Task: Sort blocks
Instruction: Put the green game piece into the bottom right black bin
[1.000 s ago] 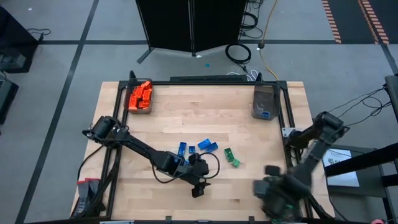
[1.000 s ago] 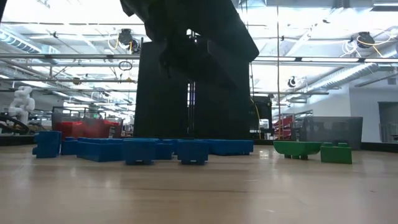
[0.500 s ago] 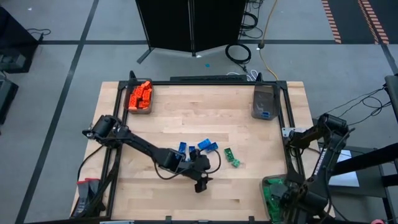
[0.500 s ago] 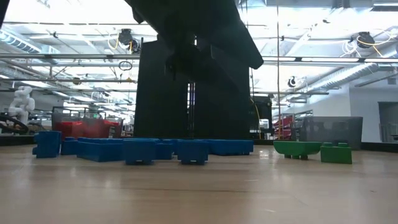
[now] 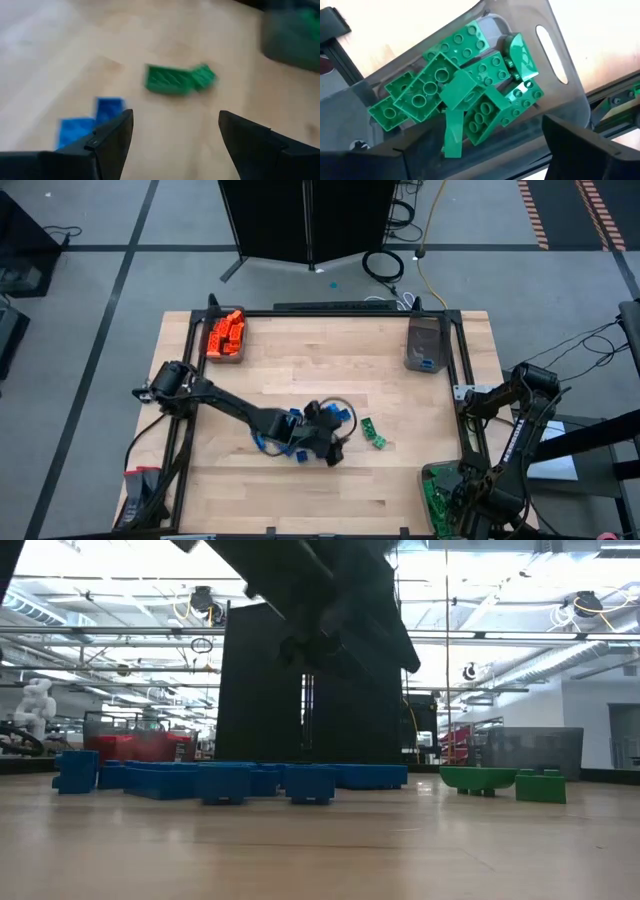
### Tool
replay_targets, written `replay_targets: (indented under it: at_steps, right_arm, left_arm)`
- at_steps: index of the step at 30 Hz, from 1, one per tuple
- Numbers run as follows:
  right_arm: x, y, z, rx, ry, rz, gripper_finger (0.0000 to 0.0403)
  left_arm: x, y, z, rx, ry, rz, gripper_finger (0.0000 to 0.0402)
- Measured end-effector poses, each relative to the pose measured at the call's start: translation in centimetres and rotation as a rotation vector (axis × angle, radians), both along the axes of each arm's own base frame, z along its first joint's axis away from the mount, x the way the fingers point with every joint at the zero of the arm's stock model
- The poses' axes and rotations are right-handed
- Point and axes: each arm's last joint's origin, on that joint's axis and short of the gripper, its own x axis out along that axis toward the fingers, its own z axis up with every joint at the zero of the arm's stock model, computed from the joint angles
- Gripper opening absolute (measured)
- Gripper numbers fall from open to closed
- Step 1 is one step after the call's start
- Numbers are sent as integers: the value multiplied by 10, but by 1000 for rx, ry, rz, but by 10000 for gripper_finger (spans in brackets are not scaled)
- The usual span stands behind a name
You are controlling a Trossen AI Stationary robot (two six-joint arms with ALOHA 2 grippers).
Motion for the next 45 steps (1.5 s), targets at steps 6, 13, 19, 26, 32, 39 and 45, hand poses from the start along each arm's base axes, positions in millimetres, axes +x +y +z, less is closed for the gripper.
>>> replay_targets:
  at_steps: [6, 13, 19, 26, 32, 39, 45]
  right_arm:
    - [0, 0, 0, 0, -2, -10, 316]
    - [2, -1, 0, -20, -52, -26, 315]
    - [3, -1, 0, -24, -66, -26, 315]
    - [4, 0, 0, -19, -73, -59, 315]
    - [4, 0, 0, -11, -79, -84, 315]
    - [5, 2, 0, 7, -89, -108, 315]
    - [5, 3, 0, 11, -90, -111, 315]
  left_arm:
    - [14, 30, 8, -25, -103, 77, 295]
    - [33, 80, 24, -165, -300, 98, 295]
    - [42, 86, 39, 243, -202, -325, 295]
    - [61, 85, 58, 515, -172, -470, 295]
    - [91, 84, 31, 559, -129, -601, 295]
    - [102, 79, -13, 507, 18, -751, 295]
    - [96, 67, -32, 540, 115, -939, 295]
